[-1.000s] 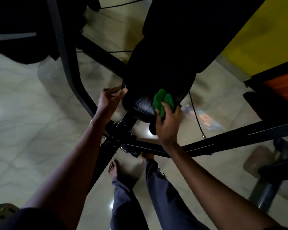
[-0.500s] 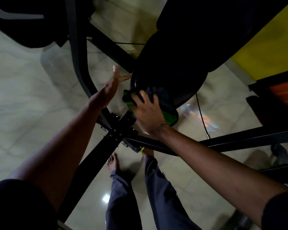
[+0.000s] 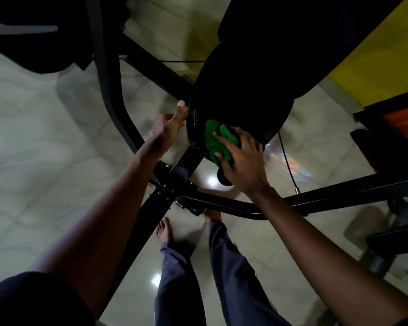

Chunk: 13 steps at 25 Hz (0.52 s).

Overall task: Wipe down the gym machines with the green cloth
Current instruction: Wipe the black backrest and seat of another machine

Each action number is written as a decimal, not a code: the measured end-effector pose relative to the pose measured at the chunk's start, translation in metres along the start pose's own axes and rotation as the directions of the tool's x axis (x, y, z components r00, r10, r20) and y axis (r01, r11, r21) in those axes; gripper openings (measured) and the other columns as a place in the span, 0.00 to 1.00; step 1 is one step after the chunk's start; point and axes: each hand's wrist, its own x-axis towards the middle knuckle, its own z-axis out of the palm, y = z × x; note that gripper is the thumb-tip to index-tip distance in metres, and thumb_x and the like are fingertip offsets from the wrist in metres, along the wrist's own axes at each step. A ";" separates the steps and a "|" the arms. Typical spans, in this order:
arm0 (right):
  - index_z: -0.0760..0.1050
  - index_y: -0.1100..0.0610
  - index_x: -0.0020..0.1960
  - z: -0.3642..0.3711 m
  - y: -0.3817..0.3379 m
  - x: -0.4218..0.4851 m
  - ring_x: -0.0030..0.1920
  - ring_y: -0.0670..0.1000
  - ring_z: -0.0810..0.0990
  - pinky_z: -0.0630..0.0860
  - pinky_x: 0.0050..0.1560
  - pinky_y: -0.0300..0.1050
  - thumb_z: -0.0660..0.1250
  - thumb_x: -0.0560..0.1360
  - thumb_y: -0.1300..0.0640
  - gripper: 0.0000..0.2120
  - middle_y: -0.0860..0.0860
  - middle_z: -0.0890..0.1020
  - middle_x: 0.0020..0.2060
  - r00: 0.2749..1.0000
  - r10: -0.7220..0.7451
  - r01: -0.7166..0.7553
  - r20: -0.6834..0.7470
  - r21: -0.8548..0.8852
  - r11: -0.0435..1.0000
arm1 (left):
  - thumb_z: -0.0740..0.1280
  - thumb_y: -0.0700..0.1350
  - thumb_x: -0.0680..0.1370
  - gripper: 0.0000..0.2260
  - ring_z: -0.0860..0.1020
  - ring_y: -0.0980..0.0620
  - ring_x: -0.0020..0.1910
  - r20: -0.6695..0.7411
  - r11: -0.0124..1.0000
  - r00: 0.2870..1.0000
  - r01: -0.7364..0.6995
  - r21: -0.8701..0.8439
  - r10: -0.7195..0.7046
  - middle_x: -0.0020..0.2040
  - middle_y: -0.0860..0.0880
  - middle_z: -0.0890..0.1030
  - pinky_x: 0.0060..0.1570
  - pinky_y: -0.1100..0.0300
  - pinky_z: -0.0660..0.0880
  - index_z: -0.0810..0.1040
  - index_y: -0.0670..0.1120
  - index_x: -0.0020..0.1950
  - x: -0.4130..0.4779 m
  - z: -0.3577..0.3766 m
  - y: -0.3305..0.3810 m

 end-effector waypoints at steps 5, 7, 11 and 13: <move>0.76 0.44 0.67 0.001 -0.032 0.050 0.64 0.58 0.71 0.67 0.58 0.56 0.66 0.75 0.46 0.20 0.55 0.76 0.62 0.967 0.253 -0.251 -0.011 0.075 0.965 | 0.52 0.80 0.70 0.39 0.82 0.54 0.52 -0.104 0.994 0.993 0.064 0.092 -0.054 0.54 0.53 0.84 0.60 0.47 0.76 0.82 0.53 0.61 0.001 0.005 -0.002; 0.76 0.43 0.68 -0.001 -0.027 0.055 0.62 0.58 0.72 0.68 0.57 0.55 0.65 0.76 0.44 0.20 0.54 0.76 0.61 0.985 0.171 -0.171 0.008 0.045 0.984 | 0.60 0.74 0.73 0.29 0.80 0.60 0.49 -0.125 0.986 0.992 0.052 0.158 -0.032 0.49 0.57 0.83 0.54 0.57 0.77 0.82 0.55 0.61 -0.006 0.011 0.002; 0.77 0.51 0.66 -0.006 0.019 0.038 0.58 0.61 0.76 0.75 0.55 0.54 0.65 0.78 0.44 0.19 0.59 0.77 0.58 0.915 0.396 -0.379 -0.077 0.176 0.909 | 0.69 0.66 0.74 0.22 0.78 0.61 0.56 -0.156 0.963 0.987 0.001 0.268 0.043 0.56 0.54 0.84 0.58 0.57 0.75 0.77 0.61 0.65 -0.014 0.014 0.007; 0.77 0.56 0.66 -0.004 0.030 0.027 0.60 0.61 0.75 0.75 0.59 0.51 0.66 0.79 0.46 0.20 0.60 0.76 0.60 0.796 0.600 -0.549 -0.082 0.323 0.771 | 0.69 0.67 0.73 0.21 0.79 0.57 0.57 -0.156 0.955 0.987 0.008 0.297 0.040 0.56 0.54 0.84 0.60 0.53 0.76 0.78 0.62 0.63 -0.012 0.013 0.008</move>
